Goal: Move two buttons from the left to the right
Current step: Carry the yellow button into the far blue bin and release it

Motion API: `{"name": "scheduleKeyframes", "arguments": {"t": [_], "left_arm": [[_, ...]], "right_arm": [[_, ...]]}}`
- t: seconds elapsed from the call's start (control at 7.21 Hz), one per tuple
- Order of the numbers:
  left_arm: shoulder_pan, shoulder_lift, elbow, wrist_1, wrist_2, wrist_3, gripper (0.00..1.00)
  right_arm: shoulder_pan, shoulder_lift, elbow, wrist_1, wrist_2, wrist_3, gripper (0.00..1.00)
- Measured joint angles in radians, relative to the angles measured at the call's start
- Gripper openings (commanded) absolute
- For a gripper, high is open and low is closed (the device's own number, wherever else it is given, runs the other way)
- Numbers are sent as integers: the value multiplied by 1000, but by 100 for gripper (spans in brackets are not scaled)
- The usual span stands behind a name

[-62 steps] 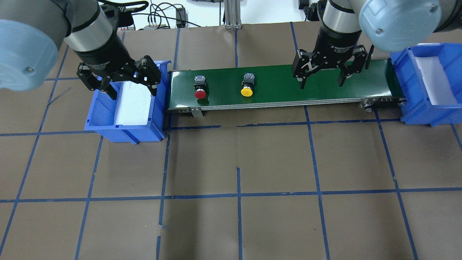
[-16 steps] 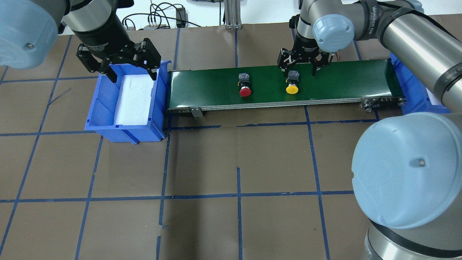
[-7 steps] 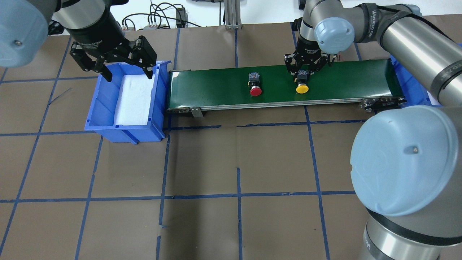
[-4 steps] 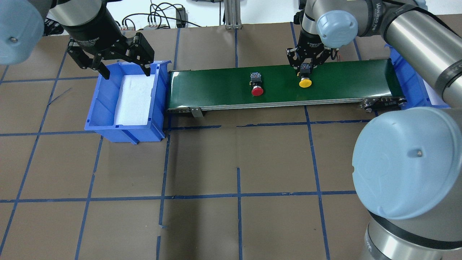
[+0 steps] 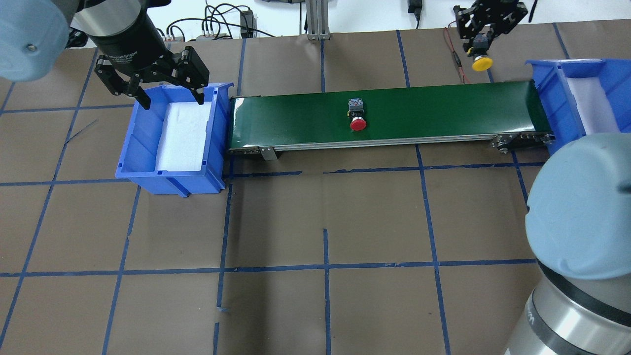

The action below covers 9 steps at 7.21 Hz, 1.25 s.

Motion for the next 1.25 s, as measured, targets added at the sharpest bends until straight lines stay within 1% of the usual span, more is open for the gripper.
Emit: {"name": "scheduleKeyframes", "arguments": {"t": [0.28,0.42,0.69,0.83,1.11,1.25], "left_arm": [[1,2,1,-2,2,-2,100],[3,7,3,-1,3,-2,100],[30,16,3,-3,3,-1,100],[49,15,3,-7,1,1,100],[62,9,0,-6,3,-3,100],[63,7,0,-3,1,-4,100]], "right_arm": [[-148,7,-26,19,-1,-173,15],[-216,22,-28,7,-1,-260,15],[-316,88,-29,-44,0,-388,15],[-348,119,-28,-56,3,-417,15],[-369,164,-25,-64,0,-430,27],[-372,190,-27,-81,-5,-430,38]]}}
